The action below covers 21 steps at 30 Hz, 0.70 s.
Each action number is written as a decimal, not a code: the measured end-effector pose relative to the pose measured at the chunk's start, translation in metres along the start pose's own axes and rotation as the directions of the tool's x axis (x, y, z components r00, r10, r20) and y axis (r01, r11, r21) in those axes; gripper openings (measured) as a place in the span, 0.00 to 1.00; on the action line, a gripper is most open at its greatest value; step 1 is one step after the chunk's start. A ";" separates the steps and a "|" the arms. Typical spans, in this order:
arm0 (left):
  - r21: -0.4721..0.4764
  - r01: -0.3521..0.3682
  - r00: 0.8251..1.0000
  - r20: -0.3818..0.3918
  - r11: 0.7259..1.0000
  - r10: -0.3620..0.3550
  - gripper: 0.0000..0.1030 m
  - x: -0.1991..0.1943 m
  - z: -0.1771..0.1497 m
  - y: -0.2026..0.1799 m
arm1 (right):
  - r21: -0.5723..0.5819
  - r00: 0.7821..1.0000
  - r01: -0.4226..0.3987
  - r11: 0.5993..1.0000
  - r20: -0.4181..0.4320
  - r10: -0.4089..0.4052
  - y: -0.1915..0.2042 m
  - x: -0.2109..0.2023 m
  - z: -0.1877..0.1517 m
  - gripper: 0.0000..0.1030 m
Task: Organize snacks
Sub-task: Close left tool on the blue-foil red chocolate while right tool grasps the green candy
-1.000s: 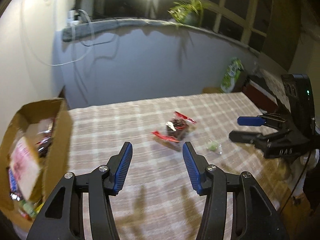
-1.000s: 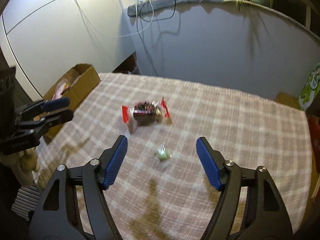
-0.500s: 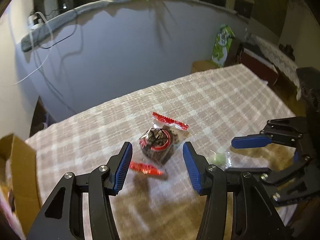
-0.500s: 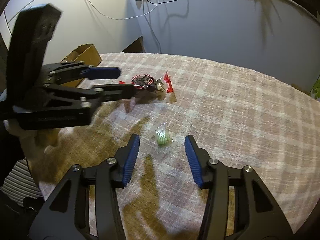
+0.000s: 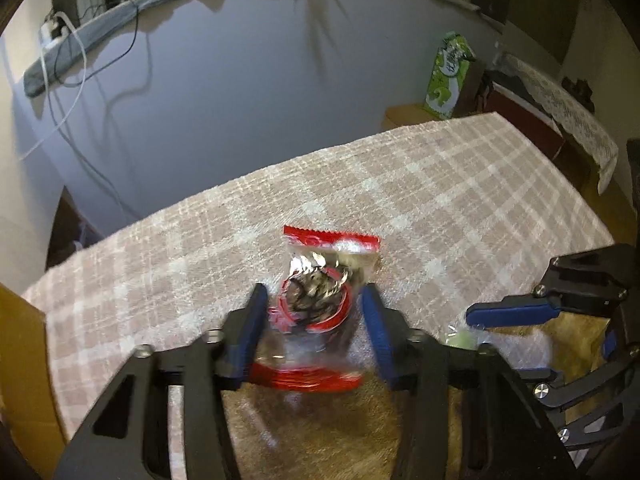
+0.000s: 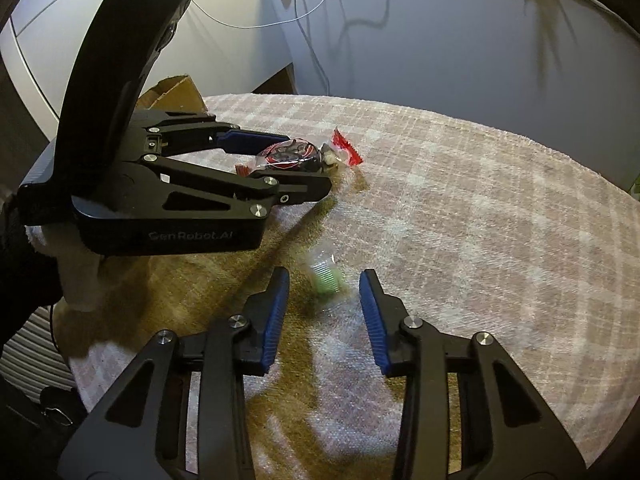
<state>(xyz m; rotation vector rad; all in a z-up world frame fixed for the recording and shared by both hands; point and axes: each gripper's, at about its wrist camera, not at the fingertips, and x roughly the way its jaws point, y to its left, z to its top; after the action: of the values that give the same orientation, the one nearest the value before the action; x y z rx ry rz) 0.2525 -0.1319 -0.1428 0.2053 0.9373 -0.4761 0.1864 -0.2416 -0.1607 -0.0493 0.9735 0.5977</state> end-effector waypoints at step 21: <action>-0.096 -0.038 0.996 0.079 0.995 0.046 0.31 -0.043 -0.025 0.019 | -0.059 0.998 0.065 0.996 0.004 -0.065 0.018 -0.002 0.001 0.22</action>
<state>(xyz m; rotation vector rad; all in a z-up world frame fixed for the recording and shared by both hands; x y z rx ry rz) 0.2224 -0.0931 -0.1230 0.1192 0.8720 -0.3976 0.1772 -0.2267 -0.1549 -0.1329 0.9490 0.5666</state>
